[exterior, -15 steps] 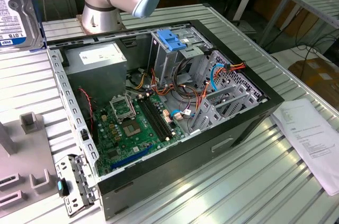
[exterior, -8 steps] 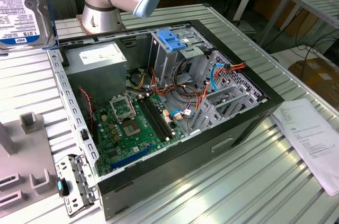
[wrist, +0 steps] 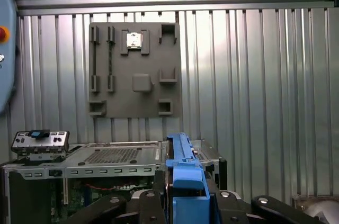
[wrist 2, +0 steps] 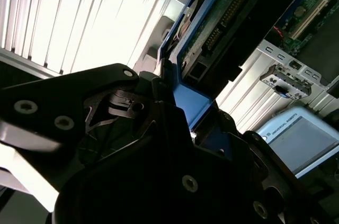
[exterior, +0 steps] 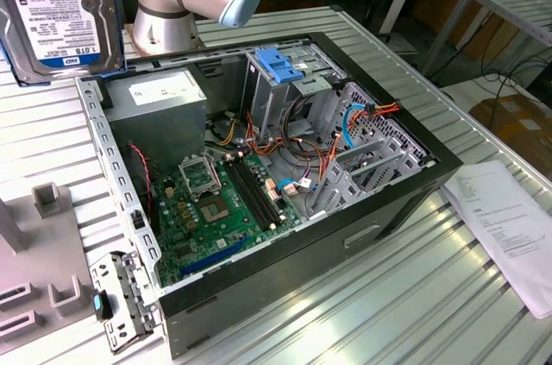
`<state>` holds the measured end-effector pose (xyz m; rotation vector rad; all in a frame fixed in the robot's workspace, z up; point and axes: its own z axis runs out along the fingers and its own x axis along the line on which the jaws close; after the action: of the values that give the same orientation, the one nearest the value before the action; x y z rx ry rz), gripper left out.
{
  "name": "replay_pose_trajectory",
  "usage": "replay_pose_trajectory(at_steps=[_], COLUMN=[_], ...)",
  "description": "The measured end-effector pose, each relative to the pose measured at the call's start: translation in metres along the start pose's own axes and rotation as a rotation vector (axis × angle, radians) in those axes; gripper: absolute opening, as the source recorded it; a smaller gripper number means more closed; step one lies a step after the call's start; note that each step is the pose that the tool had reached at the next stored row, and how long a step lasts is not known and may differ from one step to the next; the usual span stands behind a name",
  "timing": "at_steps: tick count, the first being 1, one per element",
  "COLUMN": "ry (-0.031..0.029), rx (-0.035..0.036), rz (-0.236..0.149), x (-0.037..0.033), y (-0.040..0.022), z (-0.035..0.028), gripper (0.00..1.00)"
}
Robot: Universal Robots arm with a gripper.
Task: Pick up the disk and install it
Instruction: 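Pick up the disk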
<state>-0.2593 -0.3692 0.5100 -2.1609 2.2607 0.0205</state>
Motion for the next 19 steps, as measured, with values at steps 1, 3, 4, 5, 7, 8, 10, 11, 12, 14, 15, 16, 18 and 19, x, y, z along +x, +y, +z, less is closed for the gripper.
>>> replay_pose_trajectory(at_steps=[1, 3, 4, 5, 7, 8, 10, 11, 12, 14, 15, 16, 18, 19], ry=[0.0000, 0.0000, 0.0000, 0.0000, 0.0000, 0.0000, 0.0000, 0.0000, 0.0000, 0.0000, 0.0000, 0.0000, 0.0000, -0.0001], rx=[0.0001, 0.0000, 0.0001, 0.0000, 0.0000, 0.0001, 0.0000, 0.0000, 0.0000, 0.0001, 0.0001, 0.0000, 0.0000, 0.0001], rz=[0.000, 0.000, 0.000, 0.000, 0.000, 0.000, 0.000, 0.000, 0.000, 0.000, 0.000, 0.000, 0.000, 0.000], x=[-0.0001, 0.0002, 0.0007, 0.0010, 0.0019, 0.0023, 0.0031, 0.0032, 0.0032, 0.0030, 0.0028, 0.0027, 0.0024, 0.0022], y=[-0.0038, -0.0072, -0.0098, -0.0112, -0.0139, -0.0149, -0.0170, -0.0181, -0.0196, -0.0279, -0.0309, -0.0338, -0.0418, -0.0450], z=[0.0001, 0.0002, 0.0003, 0.0003, 0.0004, 0.0004, 0.0005, 0.0005, 0.0005, 0.0007, 0.0007, 0.0007, 0.0008, 0.0009], gripper=[0.37, 0.37, 0.37, 0.37, 0.37, 0.37, 0.37, 0.37, 0.37, 0.37, 0.37, 0.37, 0.37, 0.37])
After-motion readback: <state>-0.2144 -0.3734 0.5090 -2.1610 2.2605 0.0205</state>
